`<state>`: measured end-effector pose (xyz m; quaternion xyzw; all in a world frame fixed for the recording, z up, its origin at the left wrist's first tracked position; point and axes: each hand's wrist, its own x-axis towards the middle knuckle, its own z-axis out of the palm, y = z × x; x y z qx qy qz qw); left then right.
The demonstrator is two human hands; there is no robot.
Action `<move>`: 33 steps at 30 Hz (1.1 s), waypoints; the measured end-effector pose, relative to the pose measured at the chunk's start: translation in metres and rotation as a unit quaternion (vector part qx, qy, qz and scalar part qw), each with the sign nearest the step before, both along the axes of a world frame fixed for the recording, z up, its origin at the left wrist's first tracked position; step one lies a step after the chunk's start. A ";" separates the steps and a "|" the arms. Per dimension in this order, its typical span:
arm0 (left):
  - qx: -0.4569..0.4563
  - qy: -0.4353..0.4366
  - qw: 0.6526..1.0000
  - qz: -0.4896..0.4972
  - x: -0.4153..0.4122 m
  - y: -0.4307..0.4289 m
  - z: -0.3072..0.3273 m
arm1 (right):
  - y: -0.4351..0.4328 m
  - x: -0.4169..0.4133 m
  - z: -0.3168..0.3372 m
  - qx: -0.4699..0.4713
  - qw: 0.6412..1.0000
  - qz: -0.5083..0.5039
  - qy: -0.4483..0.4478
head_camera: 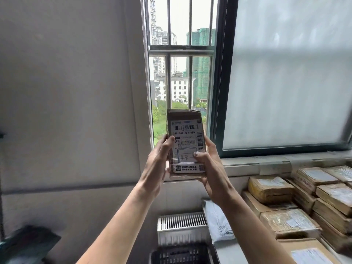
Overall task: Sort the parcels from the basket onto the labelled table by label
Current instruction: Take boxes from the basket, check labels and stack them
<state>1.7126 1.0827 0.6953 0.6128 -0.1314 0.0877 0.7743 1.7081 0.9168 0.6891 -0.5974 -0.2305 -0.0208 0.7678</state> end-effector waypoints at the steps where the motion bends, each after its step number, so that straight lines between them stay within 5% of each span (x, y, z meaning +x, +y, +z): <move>1: 0.013 0.011 1.000 -0.012 -0.001 0.001 -0.009 | -0.001 0.000 -0.009 0.007 1.000 -0.003 0.015; 14: 0.099 0.225 0.951 -0.190 -0.034 -0.052 -0.169 | -0.045 -0.055 -0.178 0.090 0.939 -0.193 0.270; 24: 0.144 0.309 0.910 -0.236 -0.065 -0.203 -0.205 | -0.178 -0.100 -0.203 0.121 0.897 -0.317 0.283; 33: 0.199 0.327 0.909 -0.166 -0.090 -0.345 -0.222 | -0.353 -0.125 -0.236 0.035 0.886 -0.312 0.341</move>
